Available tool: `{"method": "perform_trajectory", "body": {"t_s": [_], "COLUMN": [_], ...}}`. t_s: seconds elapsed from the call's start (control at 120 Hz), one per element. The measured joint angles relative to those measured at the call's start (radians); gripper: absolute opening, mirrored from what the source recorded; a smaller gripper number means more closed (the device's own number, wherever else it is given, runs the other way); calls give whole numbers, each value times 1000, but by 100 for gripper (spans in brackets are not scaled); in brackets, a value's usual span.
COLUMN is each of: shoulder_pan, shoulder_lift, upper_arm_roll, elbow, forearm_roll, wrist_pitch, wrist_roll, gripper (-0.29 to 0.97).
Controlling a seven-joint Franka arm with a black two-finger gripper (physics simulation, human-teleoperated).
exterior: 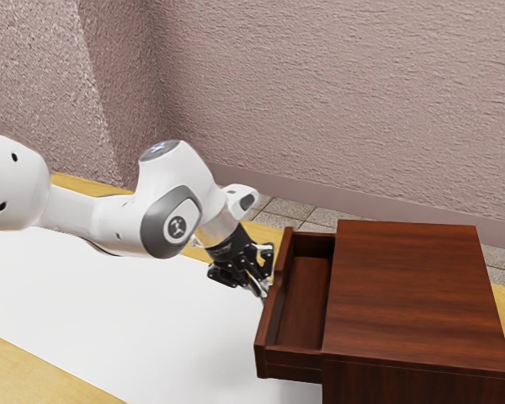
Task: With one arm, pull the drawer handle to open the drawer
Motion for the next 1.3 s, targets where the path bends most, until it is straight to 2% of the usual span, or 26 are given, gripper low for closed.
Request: {"method": "perform_trajectory", "body": {"t_s": [0.5, 0.725, 1.3], "shoulder_pan": [2, -23, -14], "shoulder_lift": [-39, -59, -127], "upper_arm_roll": [27, 62, 119], "elbow": [-34, -51, -109], "forearm_roll": [3, 1, 3], "wrist_pitch": [-20, -22, -39], "wrist_roll": [-2, 0, 13], "gripper": [0, 0, 0]}}
